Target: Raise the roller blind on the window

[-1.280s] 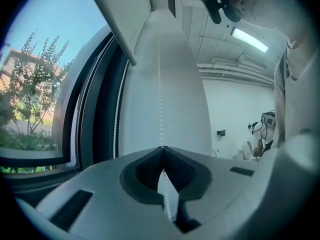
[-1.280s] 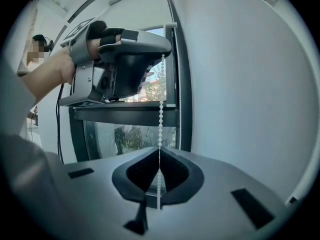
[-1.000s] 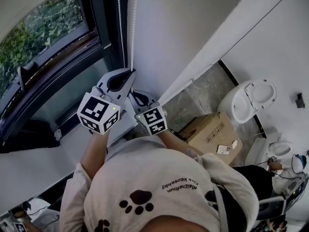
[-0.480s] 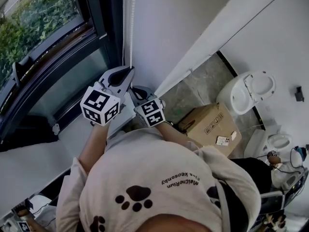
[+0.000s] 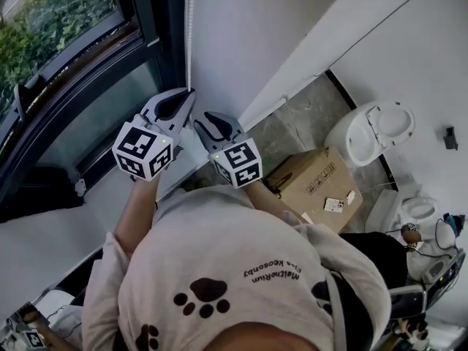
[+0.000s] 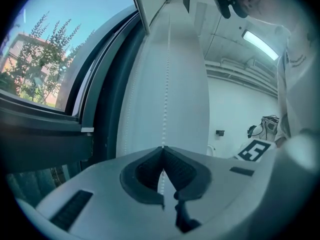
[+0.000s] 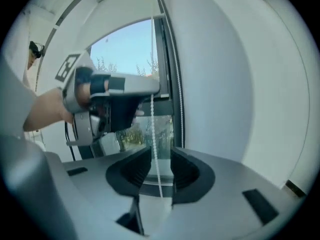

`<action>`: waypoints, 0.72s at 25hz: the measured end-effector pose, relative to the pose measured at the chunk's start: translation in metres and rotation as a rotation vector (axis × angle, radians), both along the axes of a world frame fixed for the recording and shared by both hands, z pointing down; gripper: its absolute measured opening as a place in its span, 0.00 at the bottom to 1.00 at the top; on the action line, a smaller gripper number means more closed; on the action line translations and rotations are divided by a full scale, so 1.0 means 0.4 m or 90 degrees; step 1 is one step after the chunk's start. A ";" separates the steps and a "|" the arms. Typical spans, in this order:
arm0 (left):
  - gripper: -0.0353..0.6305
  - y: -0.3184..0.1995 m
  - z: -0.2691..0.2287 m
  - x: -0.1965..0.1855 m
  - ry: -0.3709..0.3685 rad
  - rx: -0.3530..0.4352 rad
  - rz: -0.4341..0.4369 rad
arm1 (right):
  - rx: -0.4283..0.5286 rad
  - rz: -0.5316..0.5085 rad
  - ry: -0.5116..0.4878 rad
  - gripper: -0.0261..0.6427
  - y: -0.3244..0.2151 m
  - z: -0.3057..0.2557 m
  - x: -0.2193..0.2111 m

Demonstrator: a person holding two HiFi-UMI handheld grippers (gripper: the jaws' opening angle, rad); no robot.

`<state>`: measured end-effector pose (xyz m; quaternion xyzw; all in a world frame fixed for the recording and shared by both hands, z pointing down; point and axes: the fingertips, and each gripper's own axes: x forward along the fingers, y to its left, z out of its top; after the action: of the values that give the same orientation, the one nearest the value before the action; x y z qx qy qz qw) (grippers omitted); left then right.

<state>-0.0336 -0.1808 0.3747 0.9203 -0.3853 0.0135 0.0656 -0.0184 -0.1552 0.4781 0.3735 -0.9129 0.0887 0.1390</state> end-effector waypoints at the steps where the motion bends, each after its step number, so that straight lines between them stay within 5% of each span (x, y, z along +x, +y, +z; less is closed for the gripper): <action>1: 0.07 0.001 0.000 -0.004 0.001 0.001 -0.002 | 0.012 0.006 -0.013 0.21 0.000 -0.031 0.007; 9: 0.07 0.003 -0.002 -0.013 0.010 0.006 -0.006 | 0.084 0.017 -0.109 0.21 0.014 -0.267 0.027; 18: 0.07 0.010 0.003 -0.006 0.014 0.006 -0.004 | 0.155 -0.025 -0.120 0.21 -0.011 -0.456 -0.012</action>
<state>-0.0360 -0.1769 0.3759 0.9196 -0.3873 0.0012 0.0659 -0.0230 -0.1595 0.2957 0.3600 -0.9329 0.0094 0.0082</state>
